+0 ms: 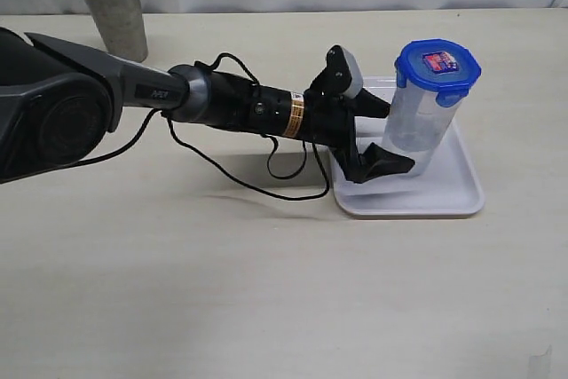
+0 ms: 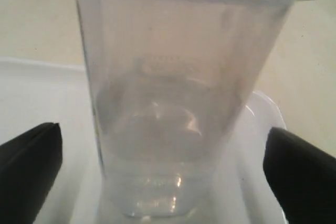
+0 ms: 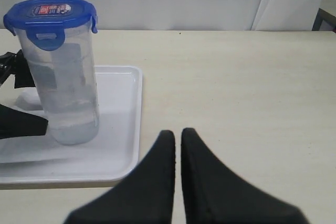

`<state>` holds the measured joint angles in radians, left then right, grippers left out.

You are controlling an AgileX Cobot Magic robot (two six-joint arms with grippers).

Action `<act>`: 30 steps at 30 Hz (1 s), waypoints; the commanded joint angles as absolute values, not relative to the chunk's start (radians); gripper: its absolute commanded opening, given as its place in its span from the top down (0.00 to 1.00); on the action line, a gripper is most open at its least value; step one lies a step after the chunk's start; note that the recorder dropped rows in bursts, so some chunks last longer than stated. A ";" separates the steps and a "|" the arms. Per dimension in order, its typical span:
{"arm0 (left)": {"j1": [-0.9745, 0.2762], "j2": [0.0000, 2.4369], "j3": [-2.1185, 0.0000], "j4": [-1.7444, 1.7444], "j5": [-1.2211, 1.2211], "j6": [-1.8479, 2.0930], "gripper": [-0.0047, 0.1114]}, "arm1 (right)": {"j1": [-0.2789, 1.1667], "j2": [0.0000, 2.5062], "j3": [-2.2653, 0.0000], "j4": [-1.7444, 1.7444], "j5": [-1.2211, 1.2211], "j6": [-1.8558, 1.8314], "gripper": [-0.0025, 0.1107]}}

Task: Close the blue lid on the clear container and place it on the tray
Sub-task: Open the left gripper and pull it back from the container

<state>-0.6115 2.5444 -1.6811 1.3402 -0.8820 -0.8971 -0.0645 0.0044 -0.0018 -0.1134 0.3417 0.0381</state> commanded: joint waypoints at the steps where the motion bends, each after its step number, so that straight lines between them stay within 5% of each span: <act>1: -0.580 2.528 -1.688 1.433 -0.896 -0.977 0.12 | -0.068 0.000 0.000 -0.108 0.342 0.042 0.94; 18: -0.511 2.407 -1.688 1.668 -0.892 -1.202 0.16 | -0.068 0.000 0.000 -0.108 0.342 0.042 0.94; 21: -0.500 2.382 -1.688 1.744 -0.896 -1.239 0.31 | -0.068 0.000 0.000 -0.108 0.342 0.042 0.94; 30: -0.421 2.311 -1.676 1.744 -1.109 -1.336 0.96 | -0.068 0.000 0.000 -0.108 0.342 0.042 0.94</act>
